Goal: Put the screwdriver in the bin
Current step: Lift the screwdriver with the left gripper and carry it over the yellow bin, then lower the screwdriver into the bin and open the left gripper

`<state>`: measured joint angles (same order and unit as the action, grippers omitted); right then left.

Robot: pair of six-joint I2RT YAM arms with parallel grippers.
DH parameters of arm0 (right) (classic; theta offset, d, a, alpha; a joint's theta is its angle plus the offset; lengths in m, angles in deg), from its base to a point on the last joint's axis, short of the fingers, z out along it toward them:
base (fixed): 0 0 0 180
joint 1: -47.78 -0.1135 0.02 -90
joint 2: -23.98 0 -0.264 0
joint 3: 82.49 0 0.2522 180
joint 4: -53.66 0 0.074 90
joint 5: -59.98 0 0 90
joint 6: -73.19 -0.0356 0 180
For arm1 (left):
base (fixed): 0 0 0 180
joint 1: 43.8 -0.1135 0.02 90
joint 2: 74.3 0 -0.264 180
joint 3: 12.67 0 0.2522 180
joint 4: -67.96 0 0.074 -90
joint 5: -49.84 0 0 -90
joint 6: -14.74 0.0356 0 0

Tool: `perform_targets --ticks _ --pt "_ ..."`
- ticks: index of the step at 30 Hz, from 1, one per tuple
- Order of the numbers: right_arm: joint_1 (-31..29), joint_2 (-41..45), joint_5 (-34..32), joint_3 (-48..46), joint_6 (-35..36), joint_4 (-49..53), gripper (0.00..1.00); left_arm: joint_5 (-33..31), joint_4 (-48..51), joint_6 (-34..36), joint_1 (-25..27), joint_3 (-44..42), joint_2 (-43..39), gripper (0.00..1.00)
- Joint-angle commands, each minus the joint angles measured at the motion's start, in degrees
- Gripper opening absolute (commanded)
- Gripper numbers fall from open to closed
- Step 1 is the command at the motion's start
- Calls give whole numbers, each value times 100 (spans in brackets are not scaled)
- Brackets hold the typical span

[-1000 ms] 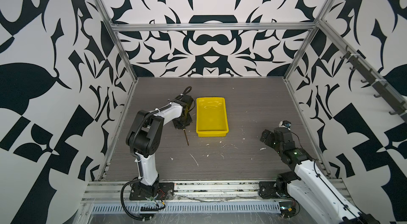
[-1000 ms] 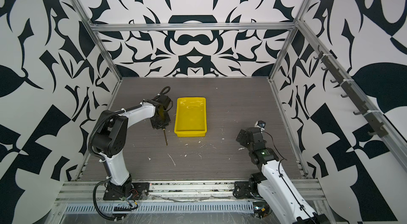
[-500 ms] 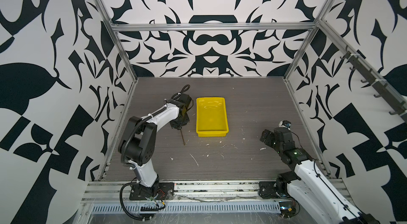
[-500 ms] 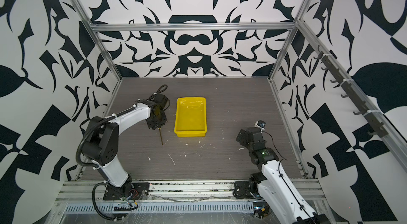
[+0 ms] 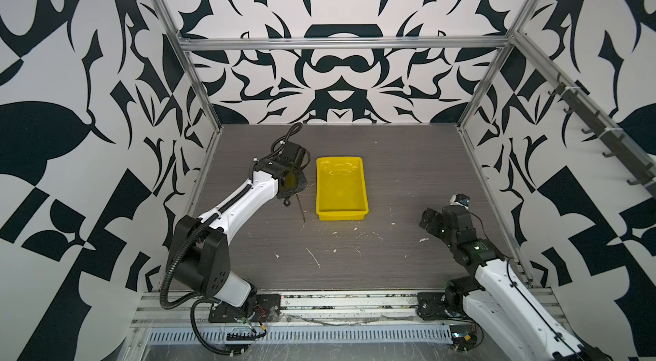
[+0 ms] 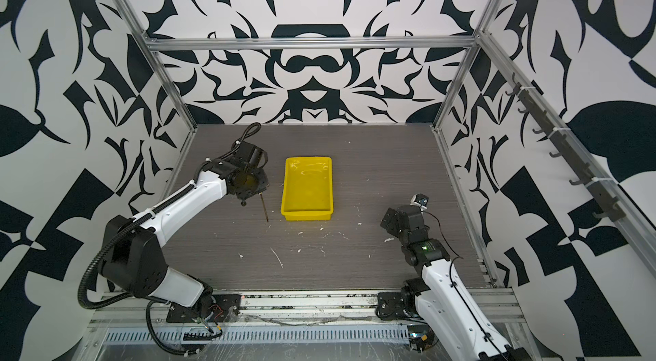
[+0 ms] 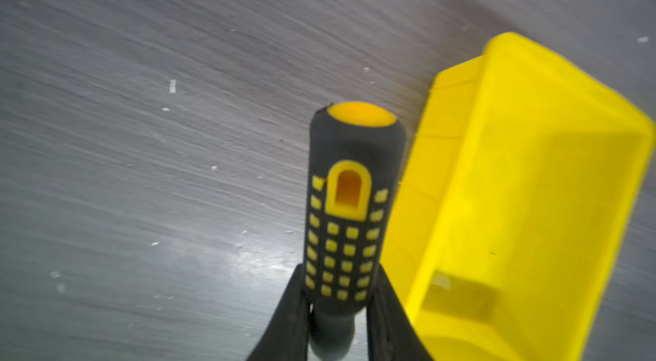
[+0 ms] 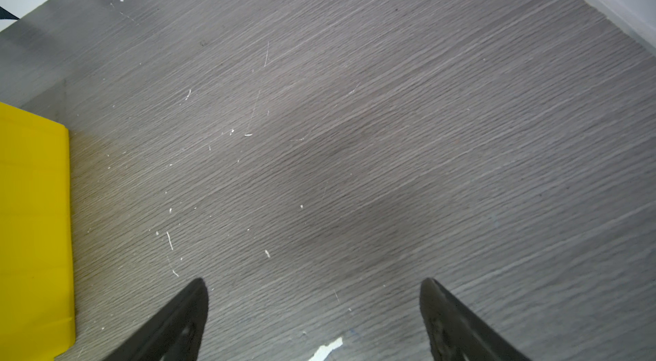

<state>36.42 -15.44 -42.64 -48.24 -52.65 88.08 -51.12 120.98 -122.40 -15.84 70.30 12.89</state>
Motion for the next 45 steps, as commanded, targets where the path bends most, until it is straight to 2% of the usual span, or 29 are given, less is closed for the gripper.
perform_targets --ticks 1,11,16,22,29,34,38,41,42,45 --pt "-32 39 -19 51 5 -132 96 322 -426 -198 257 348 101 10" --pt "-30 105 -71 48 -5 -70 96 519 -296 -114 842 1466 1293 10" --pt "-27 287 -65 -27 -11 -98 96 86 131 64 1056 1977 1876 11" --pt "-25 238 -42 -1 -2 -73 96 50 242 96 1112 2307 2405 15" --pt "-32 127 25 -12 20 -203 96 -97 644 84 1236 2531 2636 20" --pt "-27 -107 69 85 33 -170 95 -310 523 65 1273 2463 2624 22" --pt "-25 -37 10 54 2 -154 95 -47 591 49 1284 2573 2687 26" --pt "-27 38 15 8 -2 -207 95 -158 713 58 1290 2662 2641 37" --pt "-26 25 10 5 -7 -212 95 -189 895 48 1290 2687 2590 44" --pt "-25 -85 13 38 -2 -230 95 -327 873 73 1290 2611 2338 80"
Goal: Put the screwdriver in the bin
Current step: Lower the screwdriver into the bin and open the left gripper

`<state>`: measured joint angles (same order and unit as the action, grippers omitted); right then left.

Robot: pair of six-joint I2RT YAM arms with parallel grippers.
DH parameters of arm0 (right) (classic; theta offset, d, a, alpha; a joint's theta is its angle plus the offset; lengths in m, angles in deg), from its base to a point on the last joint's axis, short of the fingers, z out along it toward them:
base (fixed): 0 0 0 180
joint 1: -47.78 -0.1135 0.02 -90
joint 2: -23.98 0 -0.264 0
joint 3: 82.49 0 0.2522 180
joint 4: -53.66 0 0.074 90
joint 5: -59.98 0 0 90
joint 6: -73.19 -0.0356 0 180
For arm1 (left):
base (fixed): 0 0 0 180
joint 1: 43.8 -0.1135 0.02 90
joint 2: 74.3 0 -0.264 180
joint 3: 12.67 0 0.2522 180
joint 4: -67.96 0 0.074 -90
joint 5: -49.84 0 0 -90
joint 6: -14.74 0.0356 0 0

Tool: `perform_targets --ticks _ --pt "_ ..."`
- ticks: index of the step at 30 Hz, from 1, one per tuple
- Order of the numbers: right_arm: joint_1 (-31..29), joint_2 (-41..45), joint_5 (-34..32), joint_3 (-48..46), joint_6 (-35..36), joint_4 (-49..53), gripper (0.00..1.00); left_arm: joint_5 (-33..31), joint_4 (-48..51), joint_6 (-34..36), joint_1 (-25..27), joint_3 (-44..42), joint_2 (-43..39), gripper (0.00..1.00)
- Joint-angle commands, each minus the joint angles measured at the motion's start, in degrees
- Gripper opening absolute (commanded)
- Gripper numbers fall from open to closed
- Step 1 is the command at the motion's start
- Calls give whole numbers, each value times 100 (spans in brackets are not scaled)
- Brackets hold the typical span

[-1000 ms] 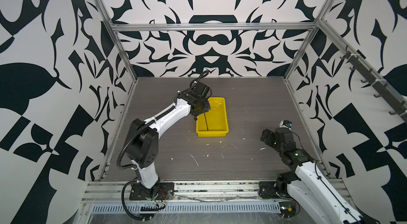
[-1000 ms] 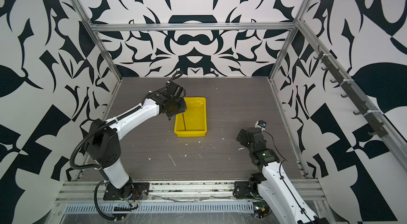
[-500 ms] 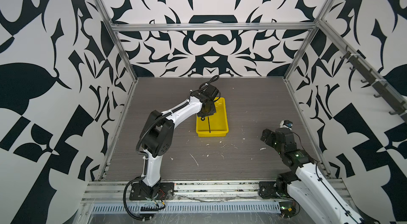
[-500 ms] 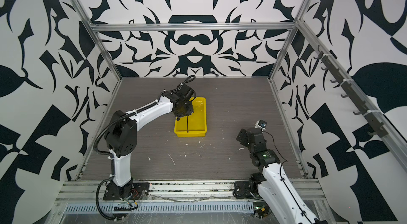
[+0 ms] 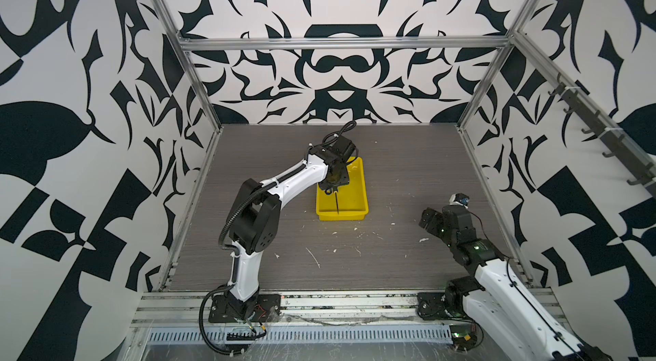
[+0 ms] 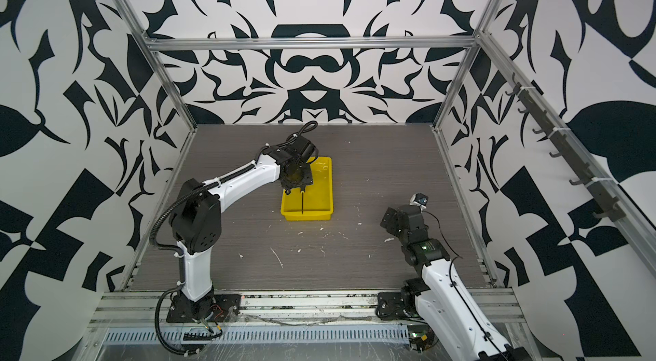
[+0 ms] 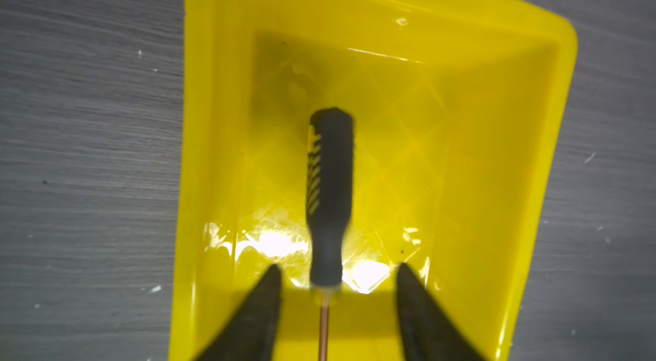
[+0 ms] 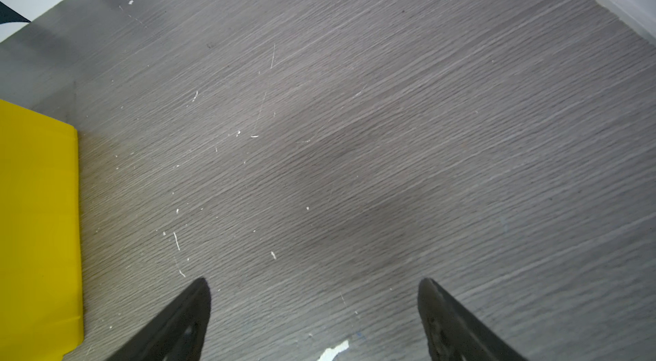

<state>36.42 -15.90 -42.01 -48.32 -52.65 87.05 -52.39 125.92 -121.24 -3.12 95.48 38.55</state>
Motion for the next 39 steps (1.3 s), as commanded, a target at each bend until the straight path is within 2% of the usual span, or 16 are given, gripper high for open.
perform_targets --ticks 1,3,7,12,14,16,18,22,25,26,30,35,39 --pt "-30 -96 -37 68 -2 -120 95 -288 333 -47 10 35 -325 92" --pt "-27 -182 -12 96 1 -103 94 -448 273 -58 9 -50 -474 100" --pt "-28 -245 -31 113 -2 -127 94 -564 69 -11 1 -384 -835 100" --pt "-26 -268 -62 110 -11 -142 94 -860 -434 71 -204 -1470 -1664 99" --pt "-31 -291 -53 121 -11 -118 94 -598 -847 -27 -438 -2081 -2086 100" --pt "-29 -290 -59 122 -23 -103 93 23 -1377 -375 -720 -2655 -2485 99" --pt "-30 -291 -79 118 -29 -134 93 709 -1850 -410 -808 -2977 -2666 99" --pt "-25 -332 -84 117 -37 -162 93 1438 -1878 -306 -608 -2773 -2401 89" --pt "-29 -418 -84 148 -30 -171 93 1559 -1935 -257 -293 -2482 -2084 86" --pt "-25 -434 -80 157 -27 -163 93 1530 -1958 -241 -198 -2393 -1985 82" --pt "-26 -425 -68 155 -64 -130 93 1758 -2042 -367 -30 -2045 -1378 78" --pt "-27 -359 -80 118 -64 -150 93 1919 -2294 -584 -25 -2021 -863 77" --pt "-33 -407 -69 134 -54 -151 93 1812 -2213 -535 -47 -1766 -310 77"
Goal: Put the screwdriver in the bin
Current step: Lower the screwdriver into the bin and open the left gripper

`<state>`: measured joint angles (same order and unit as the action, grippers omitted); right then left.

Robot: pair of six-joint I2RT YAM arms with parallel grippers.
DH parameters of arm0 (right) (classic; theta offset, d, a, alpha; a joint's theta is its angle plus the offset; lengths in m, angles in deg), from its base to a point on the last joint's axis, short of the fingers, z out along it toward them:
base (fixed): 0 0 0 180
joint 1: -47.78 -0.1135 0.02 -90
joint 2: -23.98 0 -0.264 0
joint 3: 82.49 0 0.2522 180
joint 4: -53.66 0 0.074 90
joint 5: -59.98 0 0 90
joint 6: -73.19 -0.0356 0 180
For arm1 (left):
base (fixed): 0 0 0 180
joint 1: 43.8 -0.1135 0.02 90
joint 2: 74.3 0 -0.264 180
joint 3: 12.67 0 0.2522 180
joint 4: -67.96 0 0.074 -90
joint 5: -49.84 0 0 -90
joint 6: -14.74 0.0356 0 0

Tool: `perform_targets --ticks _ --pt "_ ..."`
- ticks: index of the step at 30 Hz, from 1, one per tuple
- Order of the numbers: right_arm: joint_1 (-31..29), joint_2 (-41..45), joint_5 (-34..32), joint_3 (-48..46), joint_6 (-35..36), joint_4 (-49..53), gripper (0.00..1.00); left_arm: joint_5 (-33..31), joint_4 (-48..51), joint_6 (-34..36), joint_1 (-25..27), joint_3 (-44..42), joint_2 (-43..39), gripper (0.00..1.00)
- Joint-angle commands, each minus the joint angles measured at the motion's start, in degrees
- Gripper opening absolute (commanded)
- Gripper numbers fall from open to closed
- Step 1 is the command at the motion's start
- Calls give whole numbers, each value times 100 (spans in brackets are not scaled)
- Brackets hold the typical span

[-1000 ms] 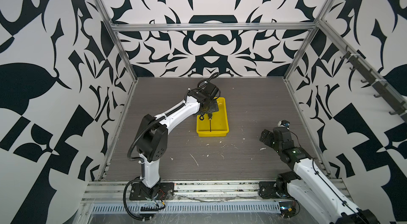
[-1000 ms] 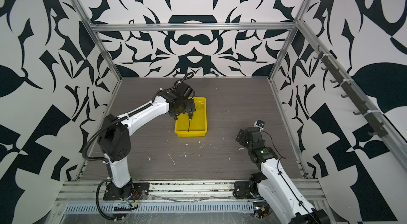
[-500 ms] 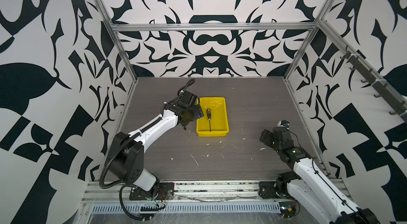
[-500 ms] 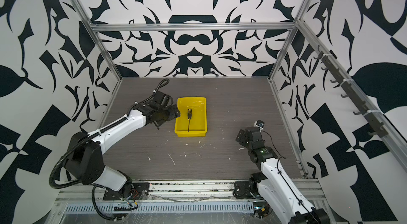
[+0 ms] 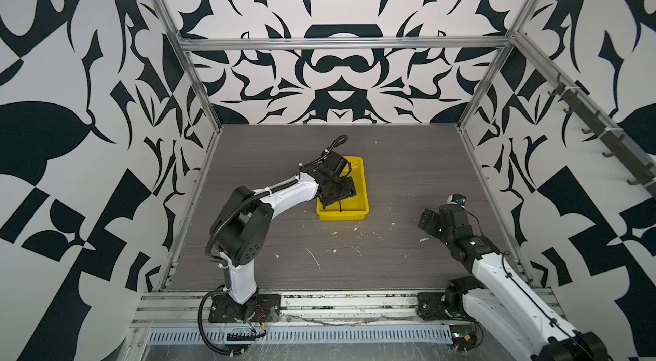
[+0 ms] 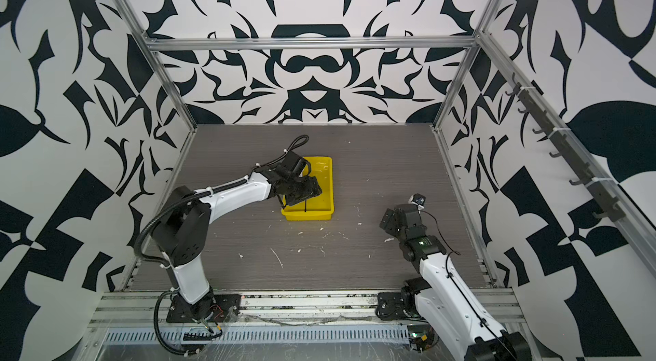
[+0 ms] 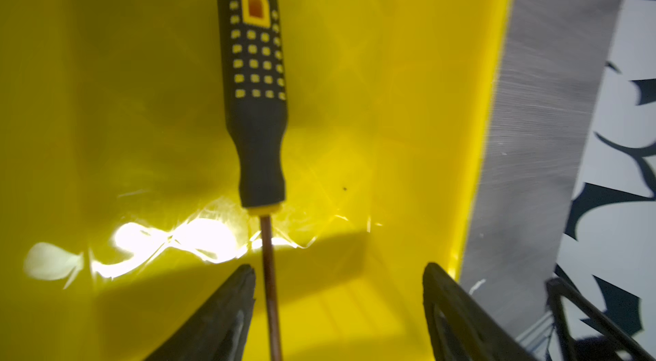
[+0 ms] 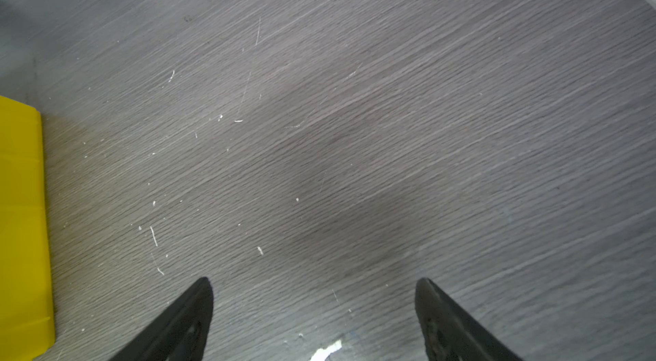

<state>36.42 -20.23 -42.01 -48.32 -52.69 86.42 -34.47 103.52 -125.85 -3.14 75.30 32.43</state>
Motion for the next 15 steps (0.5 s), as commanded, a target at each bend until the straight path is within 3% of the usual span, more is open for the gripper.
perform_targets --ticks 1,6,7,15 --pt "-32 13 -64 148 -44 -73 93 5 127 -47 -62 379 472 77" --pt "-29 78 -66 118 -51 -86 93 -73 461 57 -231 765 920 76" --pt "-26 95 -62 113 -46 -99 93 -73 460 45 -279 770 915 72" --pt "-28 -44 -23 159 -29 -83 92 -40 266 -154 -410 913 943 15"
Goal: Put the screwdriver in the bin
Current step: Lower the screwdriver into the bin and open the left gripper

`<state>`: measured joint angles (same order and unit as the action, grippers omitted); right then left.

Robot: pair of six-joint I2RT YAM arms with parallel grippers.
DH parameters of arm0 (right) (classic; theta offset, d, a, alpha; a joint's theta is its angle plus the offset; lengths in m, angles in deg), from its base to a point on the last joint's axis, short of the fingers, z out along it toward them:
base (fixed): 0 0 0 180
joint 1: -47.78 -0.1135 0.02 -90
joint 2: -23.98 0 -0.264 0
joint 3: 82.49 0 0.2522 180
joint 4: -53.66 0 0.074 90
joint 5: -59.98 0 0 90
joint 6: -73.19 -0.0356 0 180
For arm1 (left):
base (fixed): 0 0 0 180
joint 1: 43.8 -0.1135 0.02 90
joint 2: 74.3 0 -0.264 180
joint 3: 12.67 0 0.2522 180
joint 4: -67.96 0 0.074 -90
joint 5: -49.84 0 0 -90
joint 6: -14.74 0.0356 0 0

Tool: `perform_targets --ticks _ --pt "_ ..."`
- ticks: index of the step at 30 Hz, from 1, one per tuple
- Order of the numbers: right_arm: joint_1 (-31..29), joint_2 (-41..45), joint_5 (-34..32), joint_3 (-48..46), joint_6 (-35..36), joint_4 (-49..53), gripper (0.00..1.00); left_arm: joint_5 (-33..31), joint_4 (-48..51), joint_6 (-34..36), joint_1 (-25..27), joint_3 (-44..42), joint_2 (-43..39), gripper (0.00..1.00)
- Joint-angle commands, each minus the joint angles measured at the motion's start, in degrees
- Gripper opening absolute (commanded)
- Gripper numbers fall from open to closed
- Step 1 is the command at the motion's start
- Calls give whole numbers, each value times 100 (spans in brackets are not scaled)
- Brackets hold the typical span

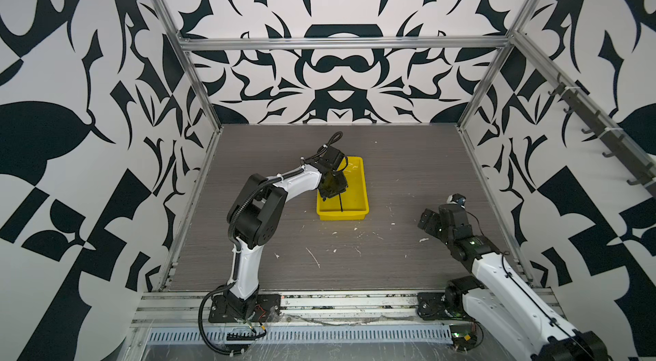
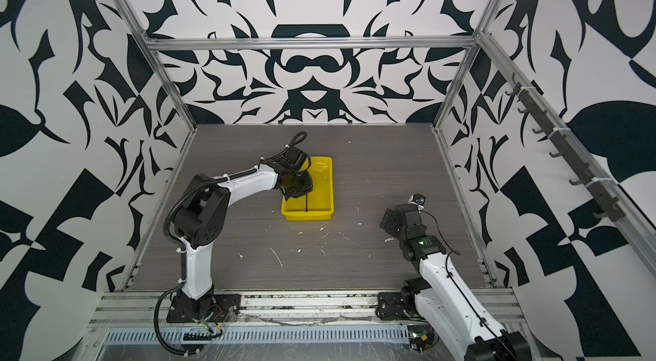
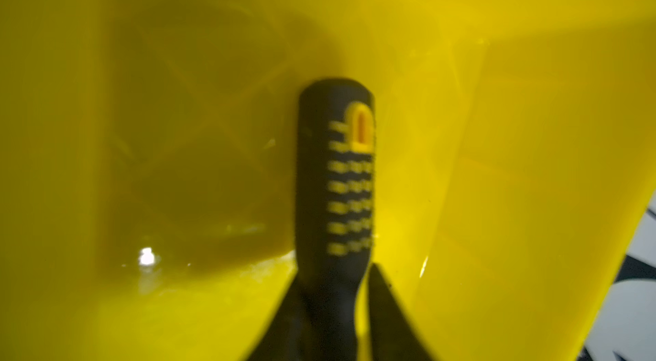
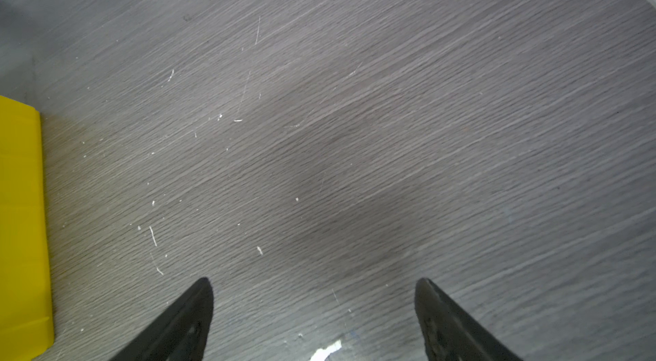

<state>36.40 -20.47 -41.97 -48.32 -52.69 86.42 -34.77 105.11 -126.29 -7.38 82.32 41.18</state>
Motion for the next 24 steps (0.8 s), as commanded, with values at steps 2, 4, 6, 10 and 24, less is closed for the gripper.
perform_targets --ticks 2,4,6,10,24 --pt "-26 3 -35 156 -33 -81 92 18 198 -95 18 371 177 5" --pt "-31 46 -26 126 -33 -122 92 -65 351 -23 15 523 226 0" --pt "-31 66 -35 122 -29 -136 92 -275 529 52 14 627 216 0" --pt "-31 -5 -10 147 -24 -142 92 -678 670 204 5 772 141 0" --pt "-33 16 -1 145 -15 -129 92 -956 892 331 -30 1172 558 19"
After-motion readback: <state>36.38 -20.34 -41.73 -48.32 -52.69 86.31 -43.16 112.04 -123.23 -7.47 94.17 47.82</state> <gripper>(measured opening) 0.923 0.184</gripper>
